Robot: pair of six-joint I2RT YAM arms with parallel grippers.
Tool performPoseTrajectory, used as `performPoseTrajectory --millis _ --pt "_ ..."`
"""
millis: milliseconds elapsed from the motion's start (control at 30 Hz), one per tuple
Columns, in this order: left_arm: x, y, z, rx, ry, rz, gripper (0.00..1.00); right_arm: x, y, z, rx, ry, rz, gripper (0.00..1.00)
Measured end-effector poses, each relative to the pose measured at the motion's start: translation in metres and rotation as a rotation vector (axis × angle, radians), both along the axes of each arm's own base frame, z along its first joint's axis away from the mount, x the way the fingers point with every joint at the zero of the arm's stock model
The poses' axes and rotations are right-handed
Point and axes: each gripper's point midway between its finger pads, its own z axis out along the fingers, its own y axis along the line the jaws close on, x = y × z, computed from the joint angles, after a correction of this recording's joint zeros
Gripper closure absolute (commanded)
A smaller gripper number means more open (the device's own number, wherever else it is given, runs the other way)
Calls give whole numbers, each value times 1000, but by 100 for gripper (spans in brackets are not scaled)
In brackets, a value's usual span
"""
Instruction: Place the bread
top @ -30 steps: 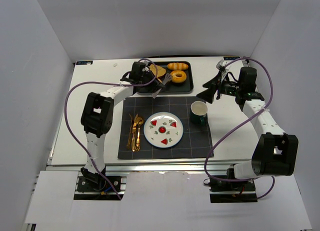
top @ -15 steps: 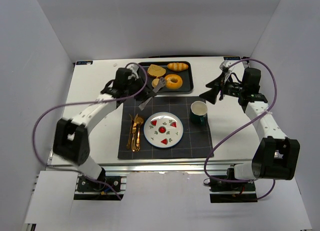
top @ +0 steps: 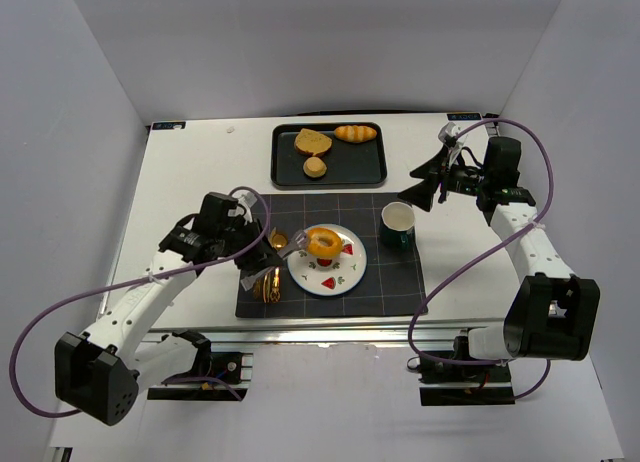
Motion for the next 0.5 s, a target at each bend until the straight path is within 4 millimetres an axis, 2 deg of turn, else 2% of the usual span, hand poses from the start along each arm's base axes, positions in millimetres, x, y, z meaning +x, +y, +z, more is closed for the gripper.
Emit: performPoseTrajectory --millis 67,200,233,333,500 --pt "-6 2 -6 13 25 0 86 -1 0 0 2 3 4 14" --pt "-7 2 -7 17 25 0 65 -2 1 0 4 7 8 14" --pt "-6 2 -7 19 21 -1 63 -2 1 0 4 7 8 14" --pt "-6 1 -7 24 18 3 58 -2 1 0 4 8 8 14" --pt "-7 2 -12 42 28 -5 57 -2 1 0 4 8 8 13"
